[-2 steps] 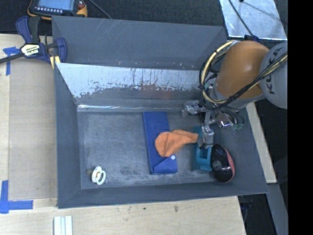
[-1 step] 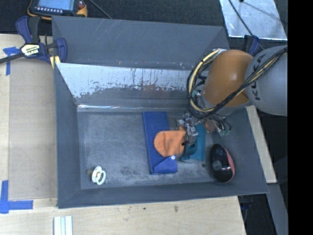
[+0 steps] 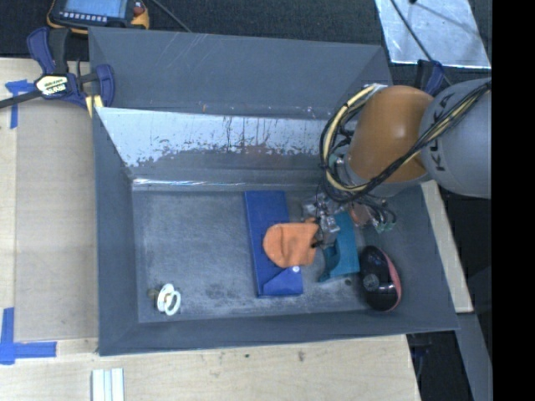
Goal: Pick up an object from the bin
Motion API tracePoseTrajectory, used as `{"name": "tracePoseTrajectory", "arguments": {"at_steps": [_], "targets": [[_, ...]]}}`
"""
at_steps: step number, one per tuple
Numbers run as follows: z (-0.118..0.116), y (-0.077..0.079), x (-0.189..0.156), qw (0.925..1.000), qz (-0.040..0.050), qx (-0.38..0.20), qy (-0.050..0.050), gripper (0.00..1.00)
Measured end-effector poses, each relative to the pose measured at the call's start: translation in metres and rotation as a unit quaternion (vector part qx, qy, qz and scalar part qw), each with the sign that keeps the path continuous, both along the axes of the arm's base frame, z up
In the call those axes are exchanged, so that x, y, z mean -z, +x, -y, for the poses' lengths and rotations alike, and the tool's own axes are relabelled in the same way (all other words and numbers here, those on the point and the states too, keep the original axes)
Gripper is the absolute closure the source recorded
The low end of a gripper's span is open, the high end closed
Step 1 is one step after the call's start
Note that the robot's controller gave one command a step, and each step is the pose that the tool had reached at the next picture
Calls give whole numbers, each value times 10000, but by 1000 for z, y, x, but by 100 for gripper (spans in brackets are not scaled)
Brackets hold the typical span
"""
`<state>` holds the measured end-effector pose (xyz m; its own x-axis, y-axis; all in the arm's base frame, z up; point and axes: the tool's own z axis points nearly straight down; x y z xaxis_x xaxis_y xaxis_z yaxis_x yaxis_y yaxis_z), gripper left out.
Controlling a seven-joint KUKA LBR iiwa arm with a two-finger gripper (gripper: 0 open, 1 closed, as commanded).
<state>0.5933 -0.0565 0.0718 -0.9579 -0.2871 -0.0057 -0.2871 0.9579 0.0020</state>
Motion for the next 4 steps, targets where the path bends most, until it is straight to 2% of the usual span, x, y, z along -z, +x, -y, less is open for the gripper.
{"name": "tracePoseTrajectory", "arguments": {"at_steps": [4], "targets": [[1,0,-32,10000,-6,0,-16,100]]}}
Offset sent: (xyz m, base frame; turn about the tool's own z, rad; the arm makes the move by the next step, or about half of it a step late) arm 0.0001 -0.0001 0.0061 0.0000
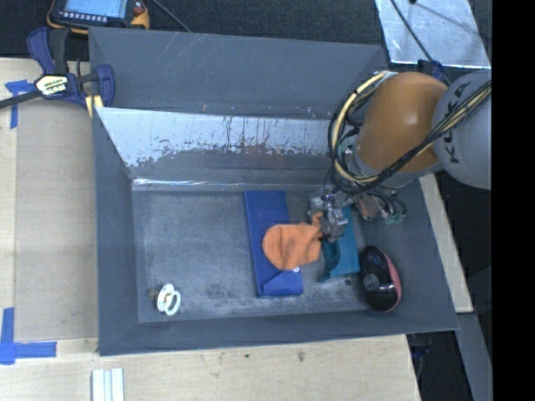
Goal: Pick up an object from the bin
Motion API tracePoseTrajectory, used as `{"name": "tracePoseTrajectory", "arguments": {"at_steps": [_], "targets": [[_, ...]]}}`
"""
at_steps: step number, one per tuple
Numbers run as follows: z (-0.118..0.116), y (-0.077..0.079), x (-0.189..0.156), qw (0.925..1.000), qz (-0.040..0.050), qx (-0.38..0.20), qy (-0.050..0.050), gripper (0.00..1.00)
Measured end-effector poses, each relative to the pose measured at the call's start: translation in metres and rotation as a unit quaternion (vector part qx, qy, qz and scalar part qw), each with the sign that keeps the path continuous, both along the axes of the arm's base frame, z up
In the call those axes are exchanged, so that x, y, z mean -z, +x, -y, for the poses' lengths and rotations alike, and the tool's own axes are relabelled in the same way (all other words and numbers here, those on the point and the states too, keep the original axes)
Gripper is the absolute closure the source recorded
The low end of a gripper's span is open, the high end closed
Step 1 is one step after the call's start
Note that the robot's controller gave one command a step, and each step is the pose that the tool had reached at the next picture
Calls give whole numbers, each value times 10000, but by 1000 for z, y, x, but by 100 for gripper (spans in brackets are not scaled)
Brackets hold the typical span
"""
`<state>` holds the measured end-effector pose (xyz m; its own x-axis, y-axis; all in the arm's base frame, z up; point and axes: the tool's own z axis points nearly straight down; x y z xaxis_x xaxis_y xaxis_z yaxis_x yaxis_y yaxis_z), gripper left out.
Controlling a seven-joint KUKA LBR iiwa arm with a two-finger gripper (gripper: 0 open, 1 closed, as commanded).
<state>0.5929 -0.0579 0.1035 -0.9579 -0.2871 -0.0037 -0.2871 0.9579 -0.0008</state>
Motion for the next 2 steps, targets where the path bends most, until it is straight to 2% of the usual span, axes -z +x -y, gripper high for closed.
{"name": "tracePoseTrajectory", "arguments": {"at_steps": [2], "targets": [[0,1,-13,10000,11,0,-2,100]]}}
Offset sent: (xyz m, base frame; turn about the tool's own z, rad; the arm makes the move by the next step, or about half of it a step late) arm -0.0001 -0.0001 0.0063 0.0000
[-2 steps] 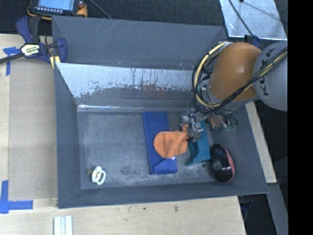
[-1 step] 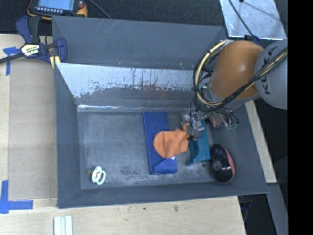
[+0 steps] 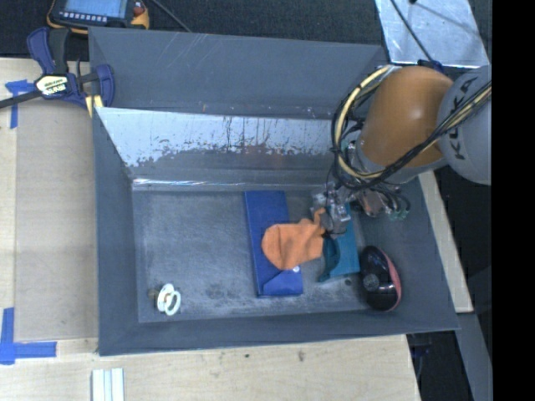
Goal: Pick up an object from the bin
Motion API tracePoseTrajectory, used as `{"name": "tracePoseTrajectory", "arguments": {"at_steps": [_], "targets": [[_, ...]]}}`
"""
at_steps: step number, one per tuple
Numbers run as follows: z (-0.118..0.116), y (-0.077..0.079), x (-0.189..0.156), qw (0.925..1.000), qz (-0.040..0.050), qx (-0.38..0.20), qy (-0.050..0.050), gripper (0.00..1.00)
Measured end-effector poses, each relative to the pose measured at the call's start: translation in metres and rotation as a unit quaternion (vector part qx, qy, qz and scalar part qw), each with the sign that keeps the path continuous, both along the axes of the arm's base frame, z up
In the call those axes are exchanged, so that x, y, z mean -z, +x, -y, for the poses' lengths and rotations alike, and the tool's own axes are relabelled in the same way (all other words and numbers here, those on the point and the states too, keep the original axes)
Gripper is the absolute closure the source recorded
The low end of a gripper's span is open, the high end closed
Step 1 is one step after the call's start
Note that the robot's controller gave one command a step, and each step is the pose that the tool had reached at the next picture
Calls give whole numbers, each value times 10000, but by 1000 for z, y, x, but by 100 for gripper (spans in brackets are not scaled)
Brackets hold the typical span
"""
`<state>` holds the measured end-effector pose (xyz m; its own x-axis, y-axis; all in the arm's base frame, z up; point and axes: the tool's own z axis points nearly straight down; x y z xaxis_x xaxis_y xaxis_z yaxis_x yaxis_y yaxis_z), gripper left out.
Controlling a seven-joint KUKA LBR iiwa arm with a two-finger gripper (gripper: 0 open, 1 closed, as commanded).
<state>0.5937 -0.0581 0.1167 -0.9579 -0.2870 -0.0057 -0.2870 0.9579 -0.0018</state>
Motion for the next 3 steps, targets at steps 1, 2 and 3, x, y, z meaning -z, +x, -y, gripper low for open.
{"name": "tracePoseTrajectory", "arguments": {"at_steps": [1,2,3], "targets": [[0,1,-4,10000,3,0,0,100],[0,1,-6,10000,7,-1,0,100],[0,-1,-12,10000,-35,-2,4,100]]}}
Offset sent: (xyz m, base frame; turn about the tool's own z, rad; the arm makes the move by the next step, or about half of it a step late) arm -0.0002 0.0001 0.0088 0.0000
